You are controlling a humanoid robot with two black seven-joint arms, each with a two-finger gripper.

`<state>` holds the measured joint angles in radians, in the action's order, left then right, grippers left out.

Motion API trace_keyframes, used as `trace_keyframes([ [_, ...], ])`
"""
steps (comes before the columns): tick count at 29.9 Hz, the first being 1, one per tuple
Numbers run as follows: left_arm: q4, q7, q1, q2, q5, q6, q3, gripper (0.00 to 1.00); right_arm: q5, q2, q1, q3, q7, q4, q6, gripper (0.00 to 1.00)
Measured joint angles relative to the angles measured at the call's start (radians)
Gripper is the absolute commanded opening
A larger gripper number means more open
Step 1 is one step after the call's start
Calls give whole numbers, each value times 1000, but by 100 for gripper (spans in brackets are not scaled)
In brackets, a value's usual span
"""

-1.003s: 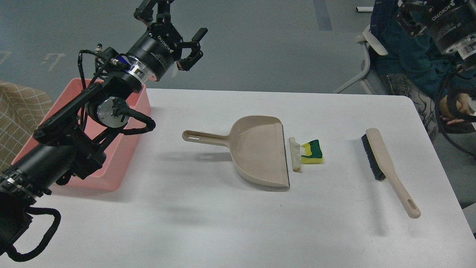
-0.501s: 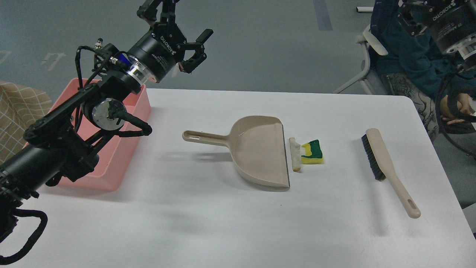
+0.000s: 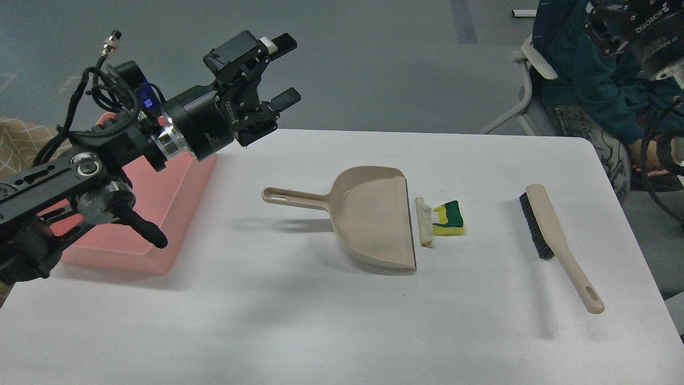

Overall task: Sweep and dump garbage into bin
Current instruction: 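Lower the left gripper to the beige dustpan handle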

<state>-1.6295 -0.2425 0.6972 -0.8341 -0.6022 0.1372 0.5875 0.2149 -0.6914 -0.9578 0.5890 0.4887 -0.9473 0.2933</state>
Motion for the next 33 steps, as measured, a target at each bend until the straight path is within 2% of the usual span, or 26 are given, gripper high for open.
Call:
trace_keyframes([
  [7, -56, 2, -120, -62, -219, -44, 0, 99, 2, -10, 90, 54, 0, -9, -23, 100],
  [15, -59, 4, -266, -53, -455, -121, 7, 99, 10, -25, 147, 93, 0, -16, -29, 100],
  [24, -44, 9, -398, 0, -480, -155, 17, 99, 11, -27, 148, 96, 0, -24, -29, 100],
  [33, 48, 54, -442, 130, -481, -178, 20, 99, 11, -27, 149, 97, 0, -24, -29, 100],
])
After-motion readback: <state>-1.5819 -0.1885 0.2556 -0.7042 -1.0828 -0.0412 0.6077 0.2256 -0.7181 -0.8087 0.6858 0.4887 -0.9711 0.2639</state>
